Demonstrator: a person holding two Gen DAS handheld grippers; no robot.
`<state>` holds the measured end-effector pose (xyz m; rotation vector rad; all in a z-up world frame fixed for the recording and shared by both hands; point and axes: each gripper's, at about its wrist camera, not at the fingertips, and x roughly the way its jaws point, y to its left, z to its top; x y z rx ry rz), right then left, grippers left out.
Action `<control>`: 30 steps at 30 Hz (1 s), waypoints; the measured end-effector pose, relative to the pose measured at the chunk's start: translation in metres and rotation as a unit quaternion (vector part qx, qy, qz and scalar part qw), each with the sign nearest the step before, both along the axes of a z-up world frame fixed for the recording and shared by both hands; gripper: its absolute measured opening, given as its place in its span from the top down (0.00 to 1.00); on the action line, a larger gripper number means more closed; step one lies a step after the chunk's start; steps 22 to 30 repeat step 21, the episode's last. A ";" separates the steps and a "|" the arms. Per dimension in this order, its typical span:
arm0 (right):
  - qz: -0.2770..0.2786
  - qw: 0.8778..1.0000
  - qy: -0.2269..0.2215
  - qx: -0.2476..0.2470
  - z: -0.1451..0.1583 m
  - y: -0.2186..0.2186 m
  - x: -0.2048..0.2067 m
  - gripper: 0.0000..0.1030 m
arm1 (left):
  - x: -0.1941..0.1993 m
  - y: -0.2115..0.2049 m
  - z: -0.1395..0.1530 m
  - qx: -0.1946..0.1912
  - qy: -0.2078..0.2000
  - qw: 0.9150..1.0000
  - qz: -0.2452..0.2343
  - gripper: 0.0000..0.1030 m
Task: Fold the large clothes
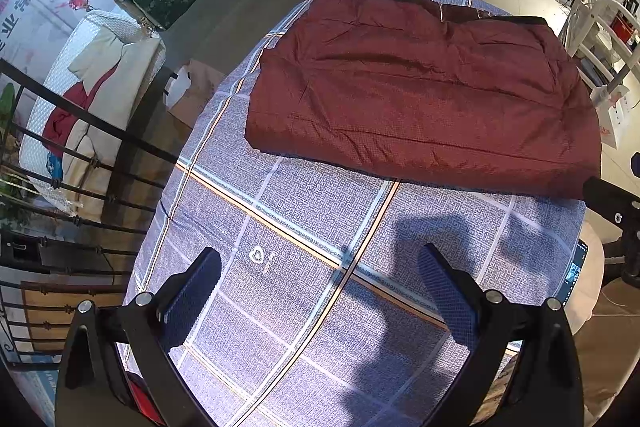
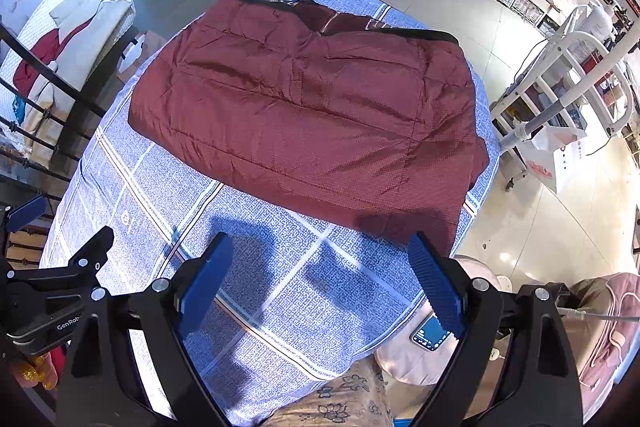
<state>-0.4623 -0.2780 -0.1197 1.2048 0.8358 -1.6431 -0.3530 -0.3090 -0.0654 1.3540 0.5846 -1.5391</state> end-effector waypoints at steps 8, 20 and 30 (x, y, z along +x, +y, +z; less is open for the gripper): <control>0.001 1.000 0.001 0.002 -0.001 -0.002 0.001 0.14 | 0.000 0.003 -0.003 -0.001 -0.001 1.000 -0.012 0.06; 0.004 1.000 0.004 0.006 -0.002 -0.006 0.001 0.14 | -0.001 0.003 -0.001 0.008 -0.004 1.000 -0.016 0.06; 0.004 1.000 0.003 0.006 -0.002 -0.006 0.001 0.14 | -0.001 0.003 -0.001 0.009 -0.004 1.000 -0.016 0.06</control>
